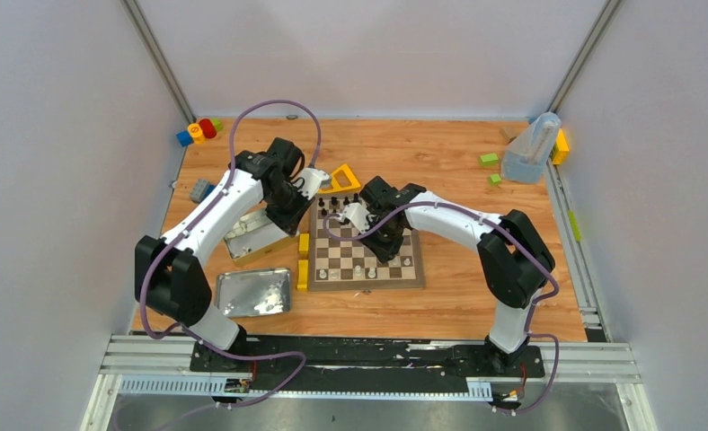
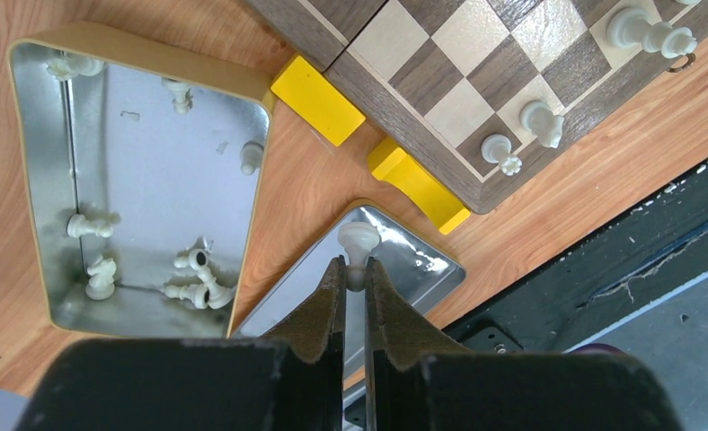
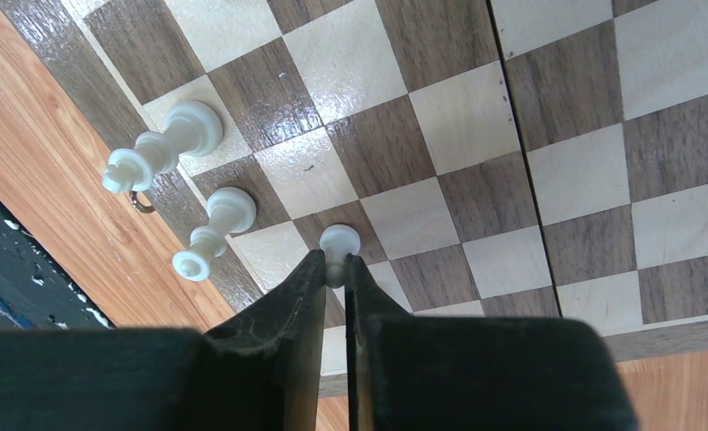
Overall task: Set up the chess pieces on the board
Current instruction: Place the chess piece on the chessboard.
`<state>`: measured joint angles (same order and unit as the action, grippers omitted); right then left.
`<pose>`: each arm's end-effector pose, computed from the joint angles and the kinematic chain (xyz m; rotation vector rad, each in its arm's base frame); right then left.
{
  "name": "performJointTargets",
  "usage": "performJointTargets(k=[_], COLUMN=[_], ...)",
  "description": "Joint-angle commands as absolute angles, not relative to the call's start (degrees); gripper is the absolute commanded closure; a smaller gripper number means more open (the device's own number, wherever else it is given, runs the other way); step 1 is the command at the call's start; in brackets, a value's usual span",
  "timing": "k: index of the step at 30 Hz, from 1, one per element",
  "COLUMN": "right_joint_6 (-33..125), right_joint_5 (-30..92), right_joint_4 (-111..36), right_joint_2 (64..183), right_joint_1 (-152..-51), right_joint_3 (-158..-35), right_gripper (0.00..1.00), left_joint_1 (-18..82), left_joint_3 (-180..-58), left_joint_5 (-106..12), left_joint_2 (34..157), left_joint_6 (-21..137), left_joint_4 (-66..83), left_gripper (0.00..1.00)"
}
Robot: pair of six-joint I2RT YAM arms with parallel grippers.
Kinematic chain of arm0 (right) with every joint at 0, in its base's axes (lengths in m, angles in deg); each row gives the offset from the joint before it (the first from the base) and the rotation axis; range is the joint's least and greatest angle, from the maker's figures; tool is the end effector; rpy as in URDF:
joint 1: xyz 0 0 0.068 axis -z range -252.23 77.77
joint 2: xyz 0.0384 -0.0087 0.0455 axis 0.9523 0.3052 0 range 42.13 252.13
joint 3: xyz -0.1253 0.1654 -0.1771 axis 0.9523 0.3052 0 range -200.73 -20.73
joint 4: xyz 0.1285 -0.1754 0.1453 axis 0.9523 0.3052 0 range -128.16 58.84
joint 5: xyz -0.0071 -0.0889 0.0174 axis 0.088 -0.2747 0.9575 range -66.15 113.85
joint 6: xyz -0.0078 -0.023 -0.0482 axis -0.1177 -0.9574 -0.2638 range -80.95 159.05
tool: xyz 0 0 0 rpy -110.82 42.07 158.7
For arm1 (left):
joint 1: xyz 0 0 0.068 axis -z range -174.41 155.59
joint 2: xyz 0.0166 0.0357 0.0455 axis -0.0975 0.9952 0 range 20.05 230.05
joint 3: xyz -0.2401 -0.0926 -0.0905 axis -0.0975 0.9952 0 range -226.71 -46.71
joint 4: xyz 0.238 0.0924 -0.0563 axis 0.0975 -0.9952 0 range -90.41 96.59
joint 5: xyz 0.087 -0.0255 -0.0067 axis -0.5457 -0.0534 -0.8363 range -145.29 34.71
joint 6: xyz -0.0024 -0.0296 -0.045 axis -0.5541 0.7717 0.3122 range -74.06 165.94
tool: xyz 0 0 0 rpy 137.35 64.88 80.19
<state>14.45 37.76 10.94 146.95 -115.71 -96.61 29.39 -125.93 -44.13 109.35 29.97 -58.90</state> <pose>0.2506 0.2494 0.1964 -1.6821 2.4224 0.4057 0.2677 -0.1255 0.2882 1.0160 2.7040 -0.3064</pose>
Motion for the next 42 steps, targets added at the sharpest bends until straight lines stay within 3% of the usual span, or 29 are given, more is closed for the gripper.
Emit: performJointTargets(k=[1,4,9,20,32,42], right_joint_6=[13.5,13.5,13.7,16.2,19.7,21.1], right_joint_5=[36.6,37.0,37.1,46.0,54.0,59.1], right_joint_4=[11.5,11.9,12.4,8.7,-2.2,-4.8], right_joint_2=[147.3,147.0,146.0,134.6,115.8,110.6], right_joint_1=[-116.2,-116.2,-116.2,-109.0,-90.4,-82.6], right_joint_3=[-98.8,-99.2,-99.9,-101.3,-90.1,-83.4], right_gripper=[0.84,0.73,0.64,0.62,0.63,0.63], left_joint_1=[29.1,29.1,29.1,31.3,40.5,45.6], left_joint_3=[-126.5,-126.4,-126.5,-126.6,-130.3,-133.5], left_joint_5=[-44.2,-44.2,-44.1,-41.4,-45.5,-49.0], left_joint_2=[109.5,109.7,110.1,113.4,123.1,130.0], left_joint_6=[29.2,29.0,28.7,24.3,25.6,27.9], left_joint_4=[-59.4,-59.4,-59.5,-59.6,-62.2,-62.7], left_gripper=[0.99,0.99,0.99,0.98,0.97,0.97])
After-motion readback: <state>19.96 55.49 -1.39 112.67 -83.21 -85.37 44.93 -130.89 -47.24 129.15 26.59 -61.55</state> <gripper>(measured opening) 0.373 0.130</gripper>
